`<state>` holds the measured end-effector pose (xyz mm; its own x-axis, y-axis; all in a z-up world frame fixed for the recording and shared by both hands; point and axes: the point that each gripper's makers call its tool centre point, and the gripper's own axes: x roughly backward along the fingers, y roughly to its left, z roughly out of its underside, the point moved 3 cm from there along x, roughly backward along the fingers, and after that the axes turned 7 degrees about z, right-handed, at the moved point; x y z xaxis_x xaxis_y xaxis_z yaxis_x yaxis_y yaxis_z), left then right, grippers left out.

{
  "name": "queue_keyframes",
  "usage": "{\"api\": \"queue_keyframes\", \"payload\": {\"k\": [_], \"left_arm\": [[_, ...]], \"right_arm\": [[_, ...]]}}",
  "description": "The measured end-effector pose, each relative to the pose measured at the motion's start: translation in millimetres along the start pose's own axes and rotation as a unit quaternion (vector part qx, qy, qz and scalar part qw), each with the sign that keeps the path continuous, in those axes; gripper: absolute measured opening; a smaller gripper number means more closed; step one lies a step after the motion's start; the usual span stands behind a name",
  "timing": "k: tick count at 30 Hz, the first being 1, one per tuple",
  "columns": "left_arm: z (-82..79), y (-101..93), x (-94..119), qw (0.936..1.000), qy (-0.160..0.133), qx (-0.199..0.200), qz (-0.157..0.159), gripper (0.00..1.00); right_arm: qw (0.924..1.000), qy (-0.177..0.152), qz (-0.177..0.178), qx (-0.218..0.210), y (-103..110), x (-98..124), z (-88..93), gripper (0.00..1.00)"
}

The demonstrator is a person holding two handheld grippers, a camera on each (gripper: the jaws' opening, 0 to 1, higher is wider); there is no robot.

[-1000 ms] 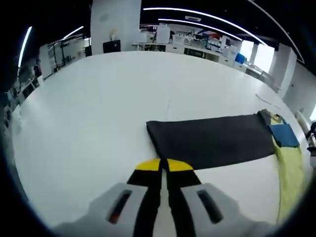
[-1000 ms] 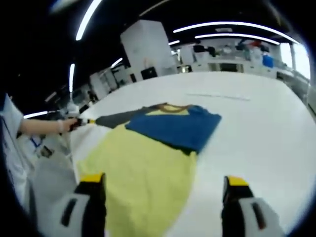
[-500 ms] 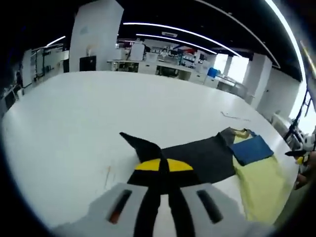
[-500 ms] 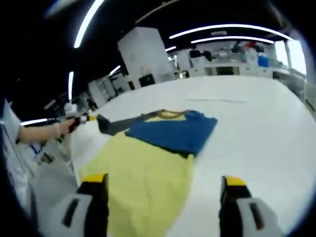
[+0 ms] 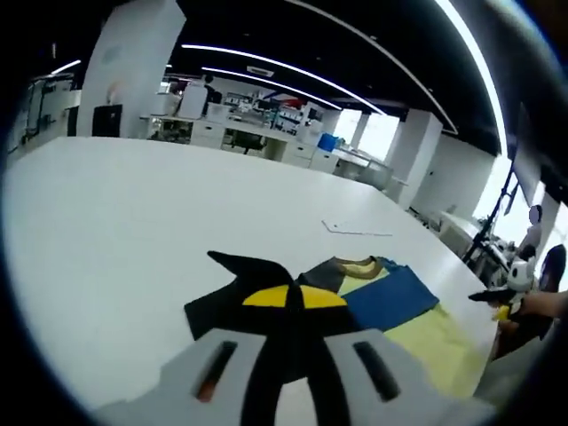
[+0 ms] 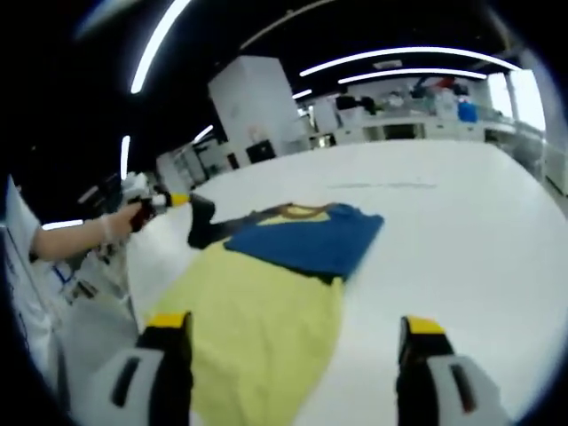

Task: Fold the garment on the visible template until the final outline fits inside the template.

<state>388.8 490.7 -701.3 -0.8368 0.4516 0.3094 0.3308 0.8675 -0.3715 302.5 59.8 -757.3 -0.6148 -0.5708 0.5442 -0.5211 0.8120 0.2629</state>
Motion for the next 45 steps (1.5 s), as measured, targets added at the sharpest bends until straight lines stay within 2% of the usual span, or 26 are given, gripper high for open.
{"api": "queue_keyframes", "payload": {"k": [3,4,6,8,16,18,21,24,27,29,39,42,45], "left_arm": [[-3.4,-12.9,-13.8,0.9997,-0.003,0.011,0.023,0.0],[-7.8,-8.7,-20.0,0.9996,-0.002,0.005,0.027,0.0],[-5.1,-29.5,-29.2,0.9991,-0.002,0.008,0.041,0.0],[-7.5,-32.1,-37.5,0.9987,-0.003,0.009,0.05,0.0],[-0.9,-79.3,-71.2,0.996,-0.002,0.022,0.087,0.0],[-0.5,-88.8,-77.1,0.9935,-0.007,0.043,0.105,0.0],[1.7,-101.1,-86.7,0.9932,-0.008,0.044,0.107,0.0],[2.9,-111.7,-96.0,0.9902,-0.009,0.06,0.126,0.0],[8.5,-119.9,-107.4,0.9886,-0.006,0.066,0.136,0.0],[11.0,-133.2,-114.7,0.9846,-0.009,0.088,0.15,0.0],[27.9,-163.3,-147.9,0.9773,0.001,0.108,0.182,0.0],[35.3,-180.5,-161.7,0.9745,0.013,0.112,0.194,0.0],[47.1,-187.7,-172.4,0.9726,0.031,0.106,0.204,0.0]], "right_arm": [[1.0,-0.002,0.003,-0.005,-2.1,2.7,2.2,0.97],[1.0,-0.002,0.004,-0.006,-2.8,4.1,3.0,0.97],[0.9999,-0.004,0.005,-0.009,-3.6,6.3,4.2,0.97],[0.9999,-0.008,0.009,-0.012,-3.8,8.0,4.8,0.96],[0.9996,-0.01,0.011,-0.025,-3.8,9.4,8.6,0.95],[0.9996,-0.009,0.012,-0.025,-5.1,9.6,10.3,0.94],[0.9994,-0.01,0.012,-0.031,-6.9,10.0,12.5,0.94],[0.9993,-0.009,0.014,-0.033,-9.6,10.0,15.0,0.94],[0.9991,-0.008,0.014,-0.04,-12.1,9.9,17.0,0.94],[0.9991,-0.007,0.016,-0.04,-10.8,10.0,17.5,0.93],[0.9983,-0.011,0.02,-0.053,-16.9,8.6,17.9,0.91],[0.9982,-0.01,0.022,-0.055,-18.9,9.3,20.3,0.91],[0.9978,-0.009,0.025,-0.06,-19.9,10.9,23.2,0.91]]}}
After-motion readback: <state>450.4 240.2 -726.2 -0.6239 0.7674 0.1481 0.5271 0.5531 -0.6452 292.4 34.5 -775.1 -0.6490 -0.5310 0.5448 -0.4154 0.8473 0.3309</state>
